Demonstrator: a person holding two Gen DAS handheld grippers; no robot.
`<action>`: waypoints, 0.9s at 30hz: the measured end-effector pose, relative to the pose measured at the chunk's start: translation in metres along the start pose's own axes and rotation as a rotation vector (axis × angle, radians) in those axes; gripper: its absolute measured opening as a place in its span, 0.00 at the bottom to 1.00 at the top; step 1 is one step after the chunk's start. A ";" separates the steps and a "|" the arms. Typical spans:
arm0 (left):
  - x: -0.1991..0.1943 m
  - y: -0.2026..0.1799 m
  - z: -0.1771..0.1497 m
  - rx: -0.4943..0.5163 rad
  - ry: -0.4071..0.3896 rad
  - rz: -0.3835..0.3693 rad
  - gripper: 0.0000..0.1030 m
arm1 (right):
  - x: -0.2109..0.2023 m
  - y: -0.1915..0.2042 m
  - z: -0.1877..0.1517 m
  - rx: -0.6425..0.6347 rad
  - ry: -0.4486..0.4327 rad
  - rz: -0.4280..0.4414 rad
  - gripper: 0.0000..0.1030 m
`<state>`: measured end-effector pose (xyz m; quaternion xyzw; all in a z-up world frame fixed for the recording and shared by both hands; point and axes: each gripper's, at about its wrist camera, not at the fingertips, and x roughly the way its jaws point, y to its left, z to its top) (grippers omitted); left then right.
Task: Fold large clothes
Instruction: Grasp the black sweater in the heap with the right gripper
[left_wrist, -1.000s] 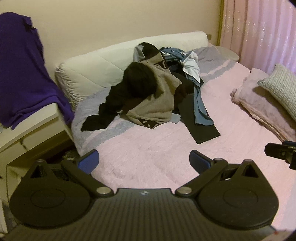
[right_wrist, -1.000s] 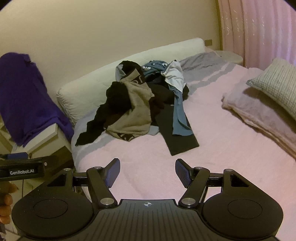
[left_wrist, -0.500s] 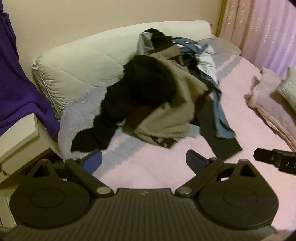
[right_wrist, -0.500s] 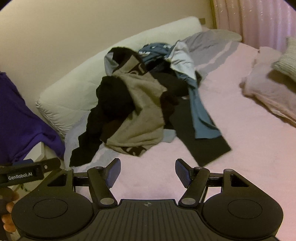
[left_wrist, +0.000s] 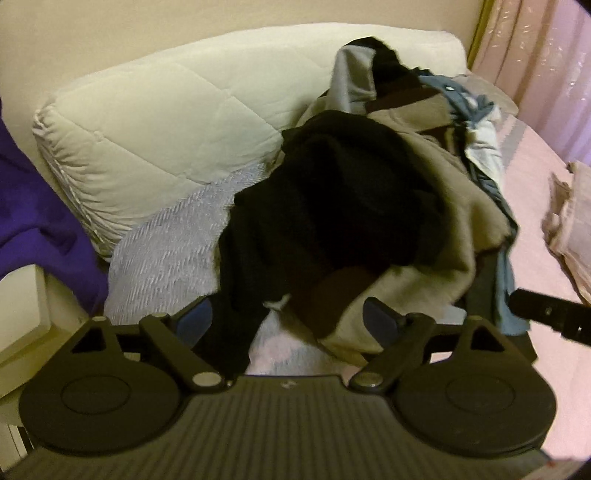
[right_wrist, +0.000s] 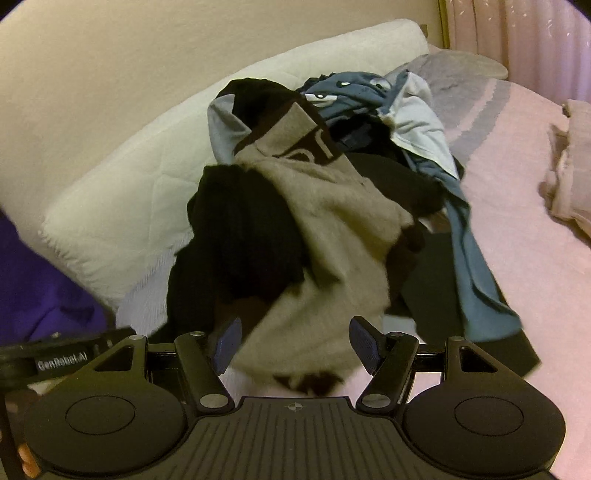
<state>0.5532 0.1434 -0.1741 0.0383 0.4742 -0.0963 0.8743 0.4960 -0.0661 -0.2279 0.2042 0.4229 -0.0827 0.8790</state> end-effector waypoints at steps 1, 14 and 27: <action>0.009 0.002 0.004 -0.004 0.001 0.003 0.84 | 0.012 0.001 0.007 0.010 -0.001 0.000 0.61; 0.134 0.052 0.043 -0.093 0.070 0.066 0.83 | 0.134 0.000 0.045 0.097 -0.010 0.059 0.61; 0.121 0.067 0.055 -0.112 0.035 0.086 0.83 | 0.092 0.001 0.052 0.140 -0.185 0.274 0.08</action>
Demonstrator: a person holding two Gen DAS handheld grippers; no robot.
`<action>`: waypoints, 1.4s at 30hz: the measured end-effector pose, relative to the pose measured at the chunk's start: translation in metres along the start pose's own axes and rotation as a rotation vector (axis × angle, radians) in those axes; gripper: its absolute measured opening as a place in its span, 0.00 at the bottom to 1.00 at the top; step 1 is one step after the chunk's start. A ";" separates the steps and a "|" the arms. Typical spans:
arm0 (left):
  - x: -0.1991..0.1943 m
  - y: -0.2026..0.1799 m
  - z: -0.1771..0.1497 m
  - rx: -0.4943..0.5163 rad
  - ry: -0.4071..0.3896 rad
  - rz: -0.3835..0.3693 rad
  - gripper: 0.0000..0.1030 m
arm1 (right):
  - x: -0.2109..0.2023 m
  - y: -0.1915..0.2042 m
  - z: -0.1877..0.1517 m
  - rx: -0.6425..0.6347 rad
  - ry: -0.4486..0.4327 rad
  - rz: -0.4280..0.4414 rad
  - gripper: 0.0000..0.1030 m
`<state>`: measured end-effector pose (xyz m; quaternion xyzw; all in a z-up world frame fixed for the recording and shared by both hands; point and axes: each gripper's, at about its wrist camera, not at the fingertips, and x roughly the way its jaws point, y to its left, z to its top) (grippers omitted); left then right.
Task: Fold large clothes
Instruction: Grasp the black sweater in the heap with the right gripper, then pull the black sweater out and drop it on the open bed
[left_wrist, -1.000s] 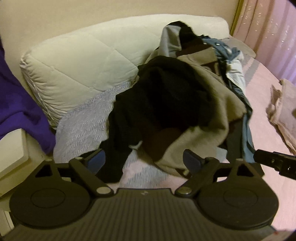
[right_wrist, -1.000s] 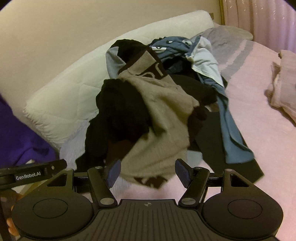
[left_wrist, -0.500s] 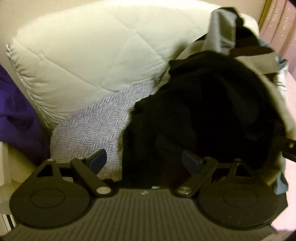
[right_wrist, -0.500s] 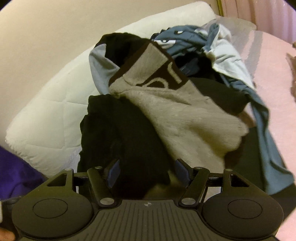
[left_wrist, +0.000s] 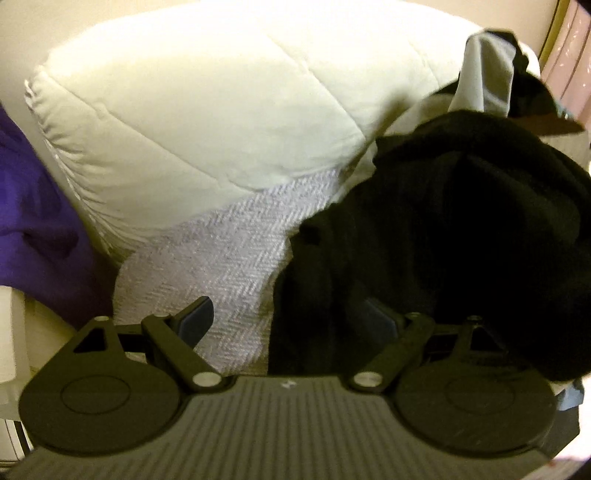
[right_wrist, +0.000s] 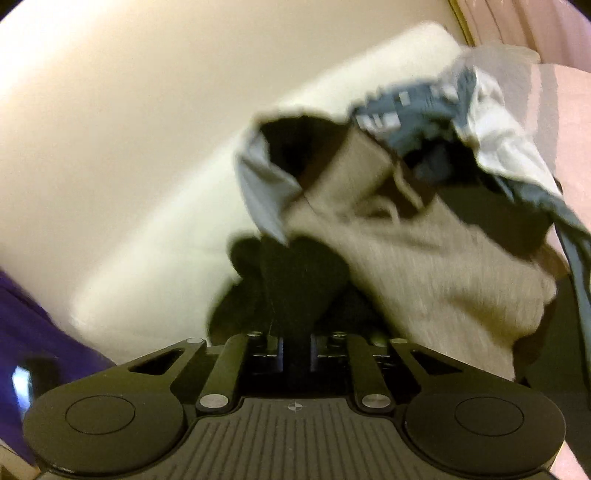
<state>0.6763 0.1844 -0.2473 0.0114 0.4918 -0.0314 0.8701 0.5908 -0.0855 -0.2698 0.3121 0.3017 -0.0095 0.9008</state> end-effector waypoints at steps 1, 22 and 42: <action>-0.007 0.001 0.001 0.000 -0.009 -0.003 0.83 | -0.011 0.005 0.004 -0.001 -0.023 0.025 0.07; -0.182 -0.061 -0.060 0.214 -0.122 -0.199 0.83 | -0.326 0.062 0.009 0.055 -0.454 0.113 0.07; -0.385 -0.278 -0.306 0.646 -0.142 -0.577 0.83 | -0.723 -0.049 -0.034 0.225 -0.594 -0.660 0.23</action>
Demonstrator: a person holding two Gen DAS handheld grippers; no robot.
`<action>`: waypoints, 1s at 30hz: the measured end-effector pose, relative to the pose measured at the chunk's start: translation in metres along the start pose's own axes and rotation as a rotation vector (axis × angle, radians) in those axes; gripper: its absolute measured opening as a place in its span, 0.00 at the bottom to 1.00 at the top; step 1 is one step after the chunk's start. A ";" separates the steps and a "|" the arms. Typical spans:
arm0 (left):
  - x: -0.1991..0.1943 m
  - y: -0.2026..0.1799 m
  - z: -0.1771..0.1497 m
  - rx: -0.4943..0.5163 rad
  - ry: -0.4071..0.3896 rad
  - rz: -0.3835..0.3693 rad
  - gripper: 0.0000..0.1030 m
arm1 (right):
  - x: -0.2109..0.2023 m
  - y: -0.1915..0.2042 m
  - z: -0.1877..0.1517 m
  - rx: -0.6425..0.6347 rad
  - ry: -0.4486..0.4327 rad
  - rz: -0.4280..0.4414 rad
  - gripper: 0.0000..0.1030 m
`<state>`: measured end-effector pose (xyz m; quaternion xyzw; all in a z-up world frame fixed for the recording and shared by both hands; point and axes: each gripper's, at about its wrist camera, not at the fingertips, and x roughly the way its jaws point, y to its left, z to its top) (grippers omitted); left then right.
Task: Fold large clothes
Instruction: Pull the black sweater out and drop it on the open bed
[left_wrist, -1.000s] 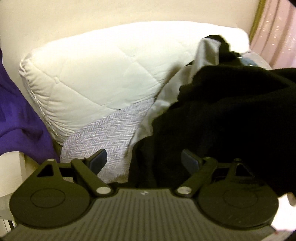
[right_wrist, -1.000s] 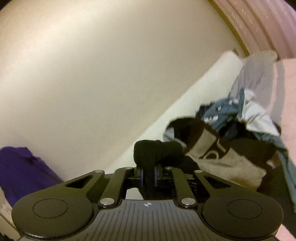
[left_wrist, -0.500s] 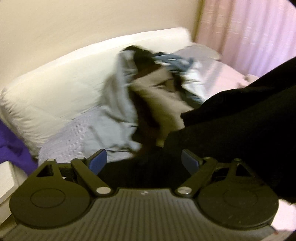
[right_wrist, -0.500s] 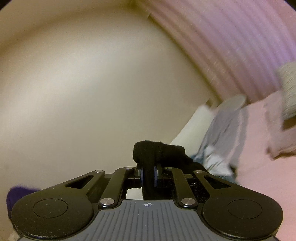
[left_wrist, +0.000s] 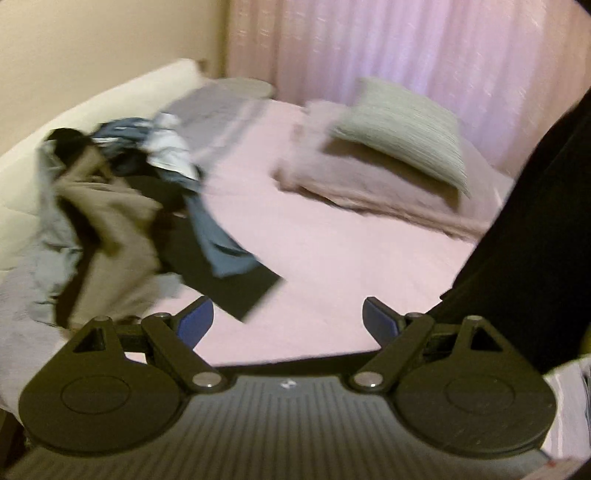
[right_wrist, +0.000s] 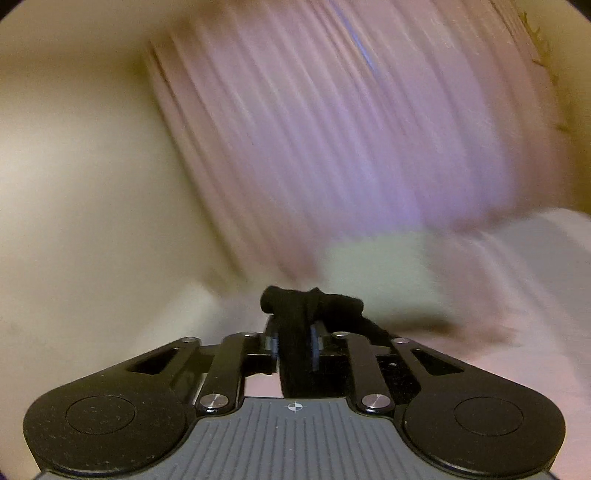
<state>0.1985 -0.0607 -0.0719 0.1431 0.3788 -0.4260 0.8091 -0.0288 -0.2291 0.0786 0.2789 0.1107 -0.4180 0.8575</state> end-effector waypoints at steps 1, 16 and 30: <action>0.002 -0.020 -0.008 0.022 0.019 -0.019 0.83 | 0.009 -0.022 -0.003 -0.026 0.088 -0.060 0.39; -0.001 -0.184 -0.104 0.361 0.219 -0.173 0.84 | -0.131 -0.210 -0.138 0.124 0.404 -0.315 0.51; -0.041 -0.158 -0.128 0.521 0.223 -0.222 0.84 | -0.146 -0.161 -0.239 0.136 0.449 -0.373 0.51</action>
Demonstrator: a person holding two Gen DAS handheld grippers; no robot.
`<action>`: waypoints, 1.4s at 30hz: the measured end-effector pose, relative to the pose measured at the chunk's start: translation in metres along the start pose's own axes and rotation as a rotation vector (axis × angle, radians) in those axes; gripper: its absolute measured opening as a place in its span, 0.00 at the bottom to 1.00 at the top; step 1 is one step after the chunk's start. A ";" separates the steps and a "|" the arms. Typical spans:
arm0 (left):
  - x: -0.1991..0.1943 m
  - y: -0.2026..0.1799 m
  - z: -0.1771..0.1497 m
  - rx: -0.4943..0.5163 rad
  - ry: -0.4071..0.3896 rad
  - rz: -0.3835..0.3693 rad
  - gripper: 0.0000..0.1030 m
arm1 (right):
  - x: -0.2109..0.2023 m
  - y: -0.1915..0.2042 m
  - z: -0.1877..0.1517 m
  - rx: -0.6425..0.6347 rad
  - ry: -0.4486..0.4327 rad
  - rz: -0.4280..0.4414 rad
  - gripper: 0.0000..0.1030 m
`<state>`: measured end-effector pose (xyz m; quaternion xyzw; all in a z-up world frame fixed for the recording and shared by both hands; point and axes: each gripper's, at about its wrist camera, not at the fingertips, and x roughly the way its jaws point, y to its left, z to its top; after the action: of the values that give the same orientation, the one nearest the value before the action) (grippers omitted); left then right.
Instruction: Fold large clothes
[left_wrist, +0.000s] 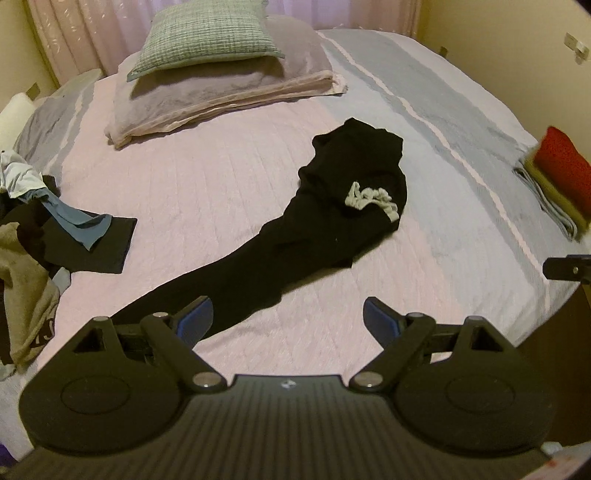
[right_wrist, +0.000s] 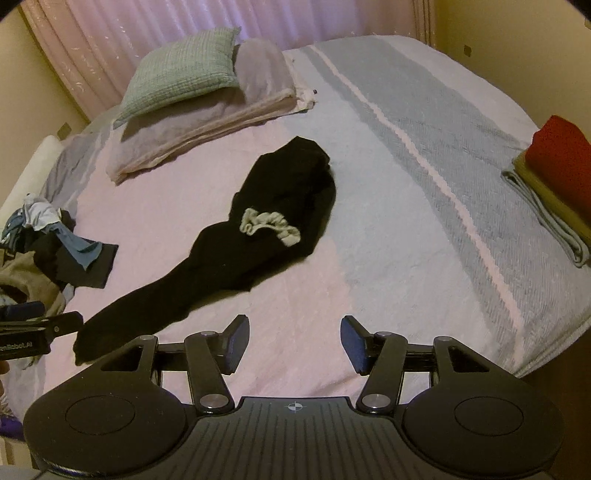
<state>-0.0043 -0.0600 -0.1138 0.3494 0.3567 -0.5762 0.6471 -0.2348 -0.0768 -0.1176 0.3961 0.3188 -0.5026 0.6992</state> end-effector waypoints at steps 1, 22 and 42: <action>-0.002 0.001 -0.002 0.003 -0.001 0.000 0.84 | 0.000 0.004 -0.003 -0.004 -0.001 -0.002 0.51; -0.008 -0.025 0.001 -0.116 0.002 0.085 0.84 | 0.027 0.007 0.015 -0.214 0.055 0.089 0.51; 0.008 -0.114 -0.001 -0.335 0.061 0.227 0.84 | 0.059 -0.072 0.060 -0.449 0.149 0.224 0.51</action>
<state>-0.1173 -0.0739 -0.1263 0.2921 0.4254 -0.4215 0.7458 -0.2838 -0.1689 -0.1553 0.2999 0.4268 -0.3081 0.7956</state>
